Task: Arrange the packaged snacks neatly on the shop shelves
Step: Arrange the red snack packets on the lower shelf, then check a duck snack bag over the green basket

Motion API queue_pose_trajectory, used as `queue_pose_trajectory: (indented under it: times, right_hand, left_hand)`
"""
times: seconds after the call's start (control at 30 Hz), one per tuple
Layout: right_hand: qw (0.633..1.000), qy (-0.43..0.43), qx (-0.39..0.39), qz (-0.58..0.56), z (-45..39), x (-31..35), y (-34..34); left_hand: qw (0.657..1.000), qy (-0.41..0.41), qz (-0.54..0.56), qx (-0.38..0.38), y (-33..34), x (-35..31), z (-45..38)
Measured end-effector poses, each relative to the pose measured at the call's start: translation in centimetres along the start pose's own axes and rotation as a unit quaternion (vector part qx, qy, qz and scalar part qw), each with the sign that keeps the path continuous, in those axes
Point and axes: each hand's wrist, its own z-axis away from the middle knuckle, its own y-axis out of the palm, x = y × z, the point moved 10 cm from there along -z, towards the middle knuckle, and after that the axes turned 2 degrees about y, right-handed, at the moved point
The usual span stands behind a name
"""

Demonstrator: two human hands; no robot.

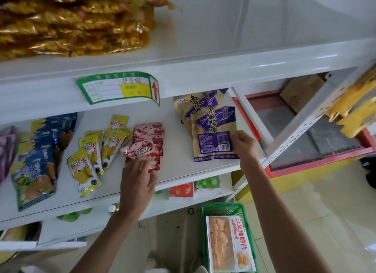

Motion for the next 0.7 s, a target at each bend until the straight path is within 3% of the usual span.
queue_pose_trajectory:
  times: [0.07, 0.13, 0.23, 0.3, 0.43, 0.7]
  right_hand:
    - [0.996, -0.043, 0.051, -0.065, 2.7, 0.6, 0.5]
    - [0.985, -0.089, 0.093, -0.118, 6.3, 1.2, 0.6]
    - [0.970, -0.120, 0.110, -0.182, 12.1, 1.2, 0.8]
    - [0.968, -0.140, 0.079, -0.193, 15.9, 1.1, 0.9]
    - [0.966, -0.199, -0.022, -0.166, 24.3, 1.1, 1.1]
    - [0.928, -0.236, -0.207, -0.202, 41.7, -3.3, 2.5]
  left_hand:
    - [0.999, 0.004, 0.036, 0.010, 0.0, -1.8, -1.1]
    - [0.987, -0.051, 0.147, 0.047, 0.8, -2.3, -2.5]
    - [0.931, -0.098, 0.322, 0.139, 2.1, -4.2, -4.2]
    - [0.917, -0.042, 0.368, 0.148, 0.9, -6.2, -4.5]
    - [0.924, 0.128, 0.353, 0.077, -4.2, -8.7, -1.8]
    - [0.818, 0.317, 0.455, 0.151, -10.4, -7.8, 8.0]
